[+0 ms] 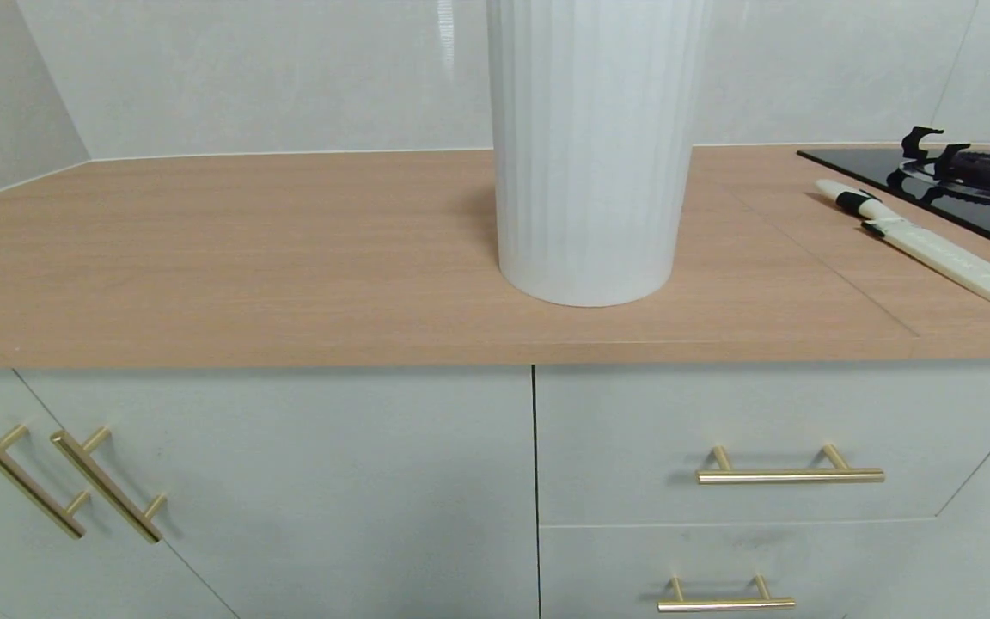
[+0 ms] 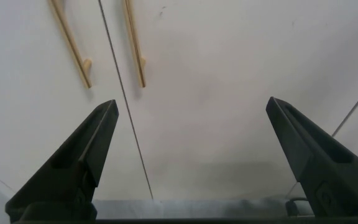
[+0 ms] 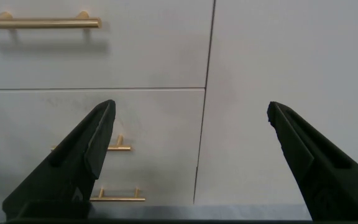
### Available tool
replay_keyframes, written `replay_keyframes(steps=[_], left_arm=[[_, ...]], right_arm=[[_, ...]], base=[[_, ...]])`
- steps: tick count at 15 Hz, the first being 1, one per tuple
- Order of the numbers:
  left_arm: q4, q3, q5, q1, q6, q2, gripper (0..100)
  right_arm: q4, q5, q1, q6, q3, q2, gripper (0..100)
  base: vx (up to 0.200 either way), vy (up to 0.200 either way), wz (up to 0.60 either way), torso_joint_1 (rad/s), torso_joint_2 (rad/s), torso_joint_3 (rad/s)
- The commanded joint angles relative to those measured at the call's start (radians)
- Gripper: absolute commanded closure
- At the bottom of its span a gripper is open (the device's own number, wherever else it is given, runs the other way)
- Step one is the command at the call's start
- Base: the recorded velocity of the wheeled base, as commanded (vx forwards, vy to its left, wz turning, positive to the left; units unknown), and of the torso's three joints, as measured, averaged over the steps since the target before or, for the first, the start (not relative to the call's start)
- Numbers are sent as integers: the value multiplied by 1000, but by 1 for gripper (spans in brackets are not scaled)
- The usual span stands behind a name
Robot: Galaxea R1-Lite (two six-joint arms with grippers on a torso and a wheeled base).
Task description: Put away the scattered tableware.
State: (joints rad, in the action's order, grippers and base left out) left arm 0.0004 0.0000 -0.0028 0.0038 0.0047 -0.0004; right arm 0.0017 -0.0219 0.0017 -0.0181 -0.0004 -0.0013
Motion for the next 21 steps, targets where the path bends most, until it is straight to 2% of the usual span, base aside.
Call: replay_keyframes(steps=[1, 9, 13, 21], left_arm=[[0, 0, 0, 1, 0, 0, 0], [0, 0, 0, 1, 0, 0, 0], [0, 0, 0, 1, 0, 0, 0], [0, 0, 0, 1, 0, 0, 0]], right_arm=[[0, 0, 1, 0, -1, 1, 0], [0, 0, 1, 0, 0, 1, 0], [0, -1, 1, 0, 0, 1, 0], [0, 0, 1, 0, 0, 1, 0]], base=[[0, 0, 0, 0, 0, 0], [0, 0, 0, 3, -17, -11], [0, 0, 0, 87, -254, -281], [0, 0, 0, 151, -505, -305]])
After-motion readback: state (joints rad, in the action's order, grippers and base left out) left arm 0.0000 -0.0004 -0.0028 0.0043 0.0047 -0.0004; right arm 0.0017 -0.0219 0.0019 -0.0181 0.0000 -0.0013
